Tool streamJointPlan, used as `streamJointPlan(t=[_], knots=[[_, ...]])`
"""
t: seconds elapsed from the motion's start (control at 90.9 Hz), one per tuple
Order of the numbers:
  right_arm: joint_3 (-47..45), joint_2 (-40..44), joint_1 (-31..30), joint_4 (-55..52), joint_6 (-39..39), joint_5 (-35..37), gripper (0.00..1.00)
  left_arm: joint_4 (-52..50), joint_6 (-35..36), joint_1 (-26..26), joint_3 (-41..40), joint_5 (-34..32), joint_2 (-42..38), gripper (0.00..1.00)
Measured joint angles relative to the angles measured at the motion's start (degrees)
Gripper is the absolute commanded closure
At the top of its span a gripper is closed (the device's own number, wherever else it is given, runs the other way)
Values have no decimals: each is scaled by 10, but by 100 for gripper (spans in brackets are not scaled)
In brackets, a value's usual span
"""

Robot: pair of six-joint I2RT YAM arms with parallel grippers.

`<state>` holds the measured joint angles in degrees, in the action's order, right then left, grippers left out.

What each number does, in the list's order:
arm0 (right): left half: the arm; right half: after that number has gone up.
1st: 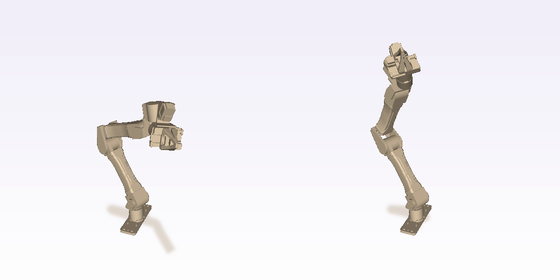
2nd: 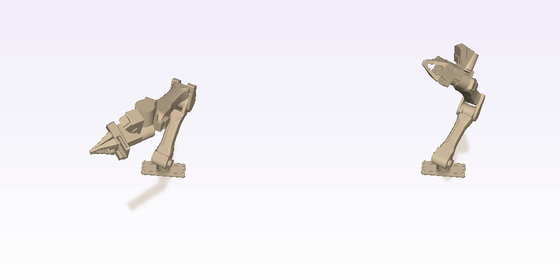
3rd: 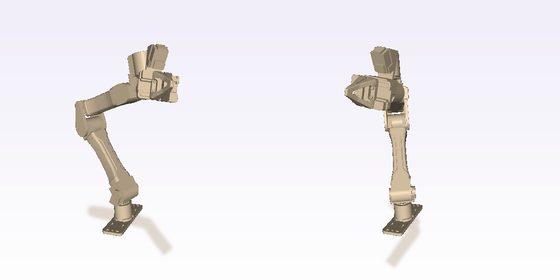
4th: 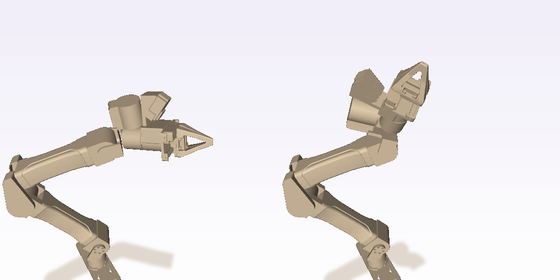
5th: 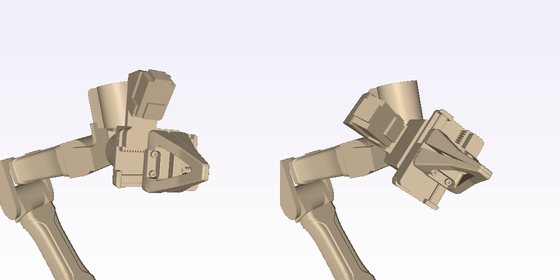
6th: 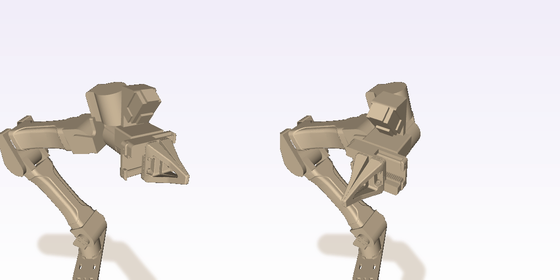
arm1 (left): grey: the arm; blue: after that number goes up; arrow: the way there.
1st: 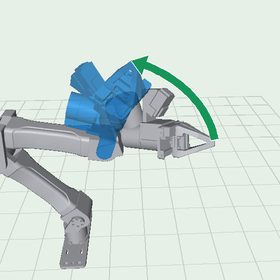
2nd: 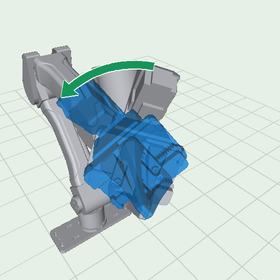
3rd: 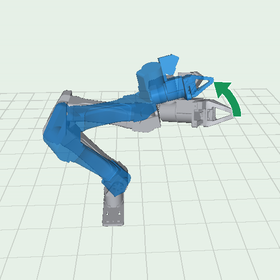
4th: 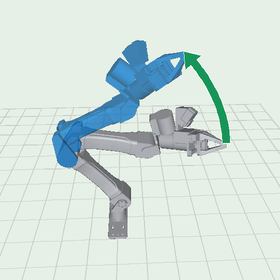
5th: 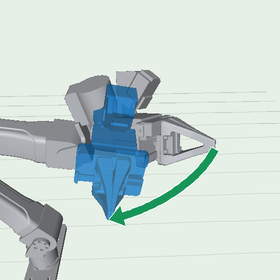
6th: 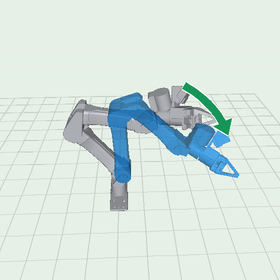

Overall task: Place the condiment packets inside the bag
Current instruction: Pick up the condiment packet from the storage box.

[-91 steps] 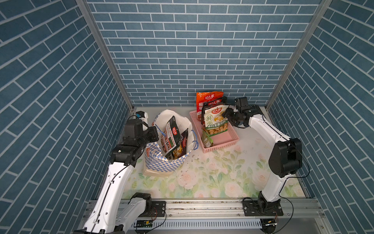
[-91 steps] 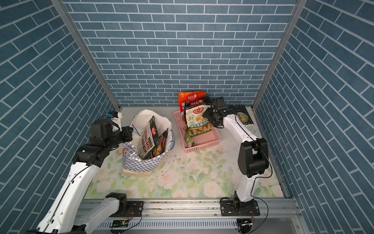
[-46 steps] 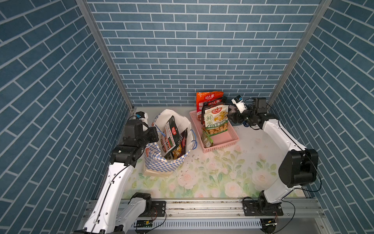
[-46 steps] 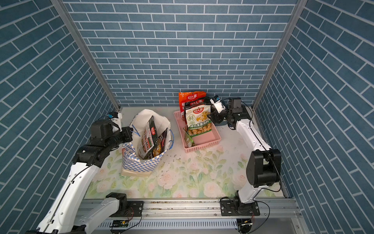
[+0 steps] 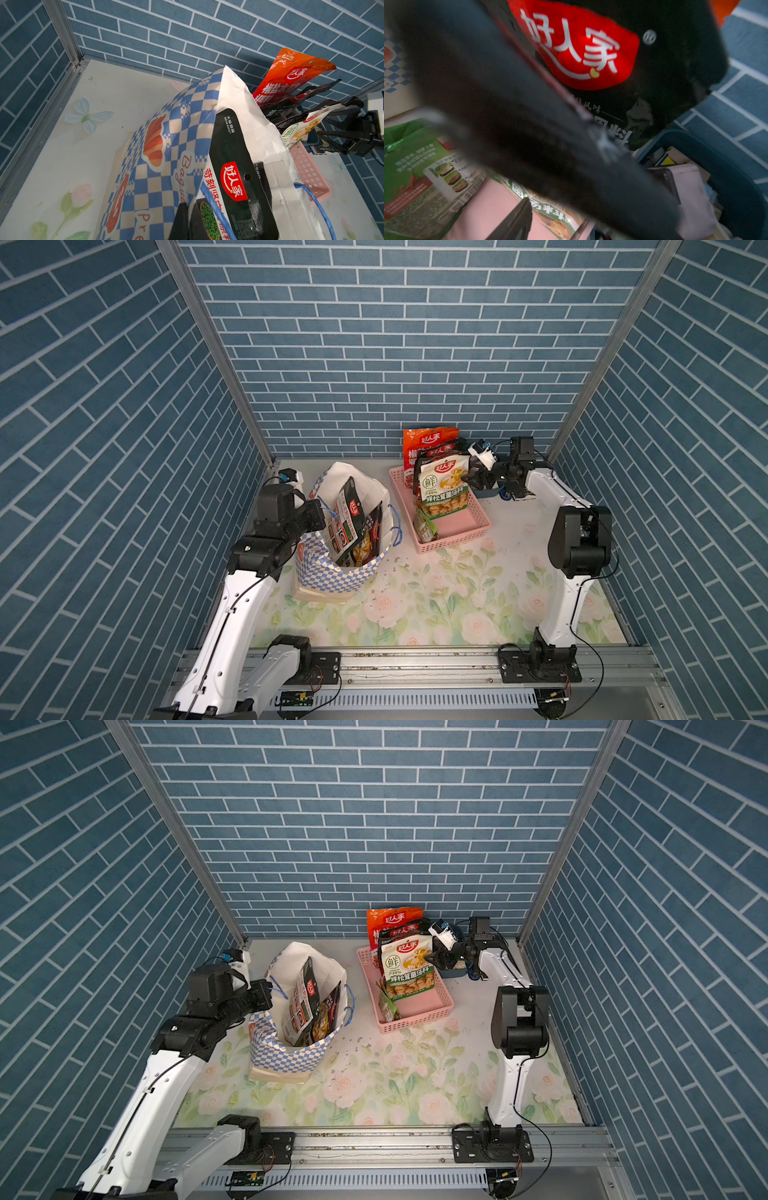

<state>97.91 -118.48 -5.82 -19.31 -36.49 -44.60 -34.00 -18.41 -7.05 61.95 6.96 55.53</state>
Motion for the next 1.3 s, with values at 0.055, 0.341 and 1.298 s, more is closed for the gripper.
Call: streamJointPlan(t=[0.055,0.341,1.298], knots=[[0,-5,0,-4,-3,-9,26,0,0,0,0,-2,2,100],[-69,5,-1,-33,-50,-45,29,0,0,0,0,-6,5,100],[-245,132,-74,119,-13,-124,89,1,-3,0,-3,-7,14,100]])
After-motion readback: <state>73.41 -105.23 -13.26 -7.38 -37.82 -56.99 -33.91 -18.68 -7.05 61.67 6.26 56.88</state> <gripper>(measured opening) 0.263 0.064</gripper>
